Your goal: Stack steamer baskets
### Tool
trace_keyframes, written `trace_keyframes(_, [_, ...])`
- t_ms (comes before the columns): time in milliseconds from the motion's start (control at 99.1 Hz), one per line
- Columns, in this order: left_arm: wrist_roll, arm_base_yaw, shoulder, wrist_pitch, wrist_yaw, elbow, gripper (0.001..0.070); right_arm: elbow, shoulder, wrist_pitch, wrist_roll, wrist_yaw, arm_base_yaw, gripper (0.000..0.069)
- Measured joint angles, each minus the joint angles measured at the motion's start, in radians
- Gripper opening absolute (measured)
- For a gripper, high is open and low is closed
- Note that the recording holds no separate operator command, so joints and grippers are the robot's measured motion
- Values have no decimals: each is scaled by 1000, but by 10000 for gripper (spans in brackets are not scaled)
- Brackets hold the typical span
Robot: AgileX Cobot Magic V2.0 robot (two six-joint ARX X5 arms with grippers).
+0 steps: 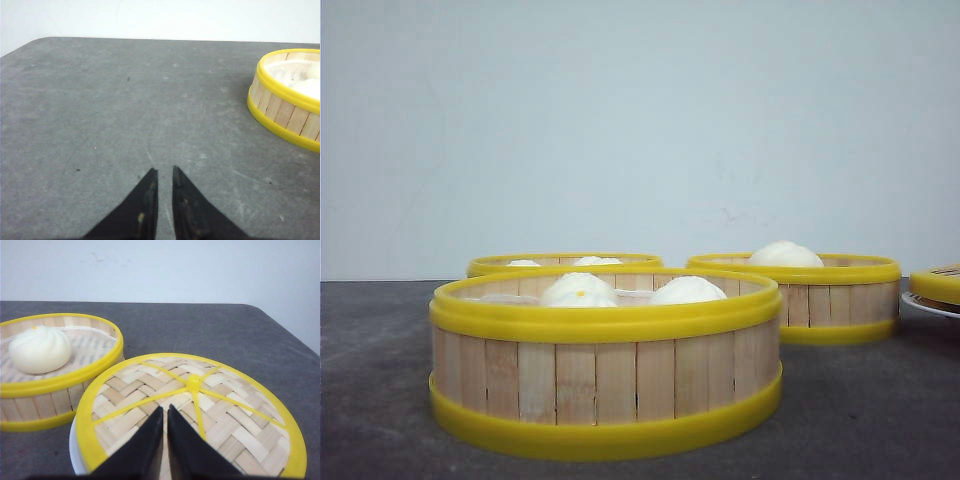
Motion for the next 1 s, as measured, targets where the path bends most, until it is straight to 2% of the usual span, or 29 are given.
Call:
trace_keyframes(847, [0,0,0,3,0,-1,25,0,0,0,0,-2,0,9])
trace_keyframes(999, [-32,0,0,4,0,-1,25,0,0,0,5,-4,0,9])
